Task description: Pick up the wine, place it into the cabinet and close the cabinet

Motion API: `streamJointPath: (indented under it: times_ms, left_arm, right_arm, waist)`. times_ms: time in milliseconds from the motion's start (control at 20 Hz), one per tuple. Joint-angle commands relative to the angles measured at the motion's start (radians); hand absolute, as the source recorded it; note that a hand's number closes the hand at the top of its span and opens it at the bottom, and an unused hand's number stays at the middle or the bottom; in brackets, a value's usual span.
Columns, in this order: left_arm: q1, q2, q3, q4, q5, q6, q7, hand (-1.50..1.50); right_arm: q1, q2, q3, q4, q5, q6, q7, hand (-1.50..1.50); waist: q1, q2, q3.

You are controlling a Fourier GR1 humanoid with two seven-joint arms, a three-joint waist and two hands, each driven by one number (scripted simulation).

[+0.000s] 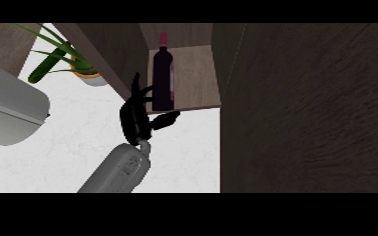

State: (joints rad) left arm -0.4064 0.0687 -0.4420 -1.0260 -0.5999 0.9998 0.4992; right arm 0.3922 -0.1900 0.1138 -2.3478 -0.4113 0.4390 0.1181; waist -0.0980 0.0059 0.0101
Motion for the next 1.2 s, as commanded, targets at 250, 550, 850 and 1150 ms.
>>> streamJointPath:
  times_ms: [250,550,850,1150]
  left_arm:
    - [-0.217,-0.067,0.051,-0.055,0.127,0.016,-0.101,-1.5]
    - [-0.266,-0.068,0.069,-0.108,0.316,0.008,-0.254,-1.5]
    - [-0.219,-0.069,0.063,-0.096,0.56,-0.082,-0.519,-1.5]
    - [-0.127,-0.069,0.049,-0.119,0.697,-0.202,-0.724,-1.5]
  right_arm:
    - [0.037,-0.008,0.008,-0.096,-0.021,-0.032,0.04,-1.5]
    - [0.064,-0.009,0.021,-0.143,-0.023,-0.057,0.065,-1.5]
    - [0.026,-0.006,0.033,-0.199,-0.019,-0.123,0.118,-1.5]
    - [0.014,0.004,0.016,-0.162,-0.016,-0.151,0.106,-1.5]
  waist:
    - [-0.008,0.003,-0.017]
    - [0.021,0.003,-0.015]
    - [0.057,0.002,-0.014]
    - [0.079,-0.003,-0.012]
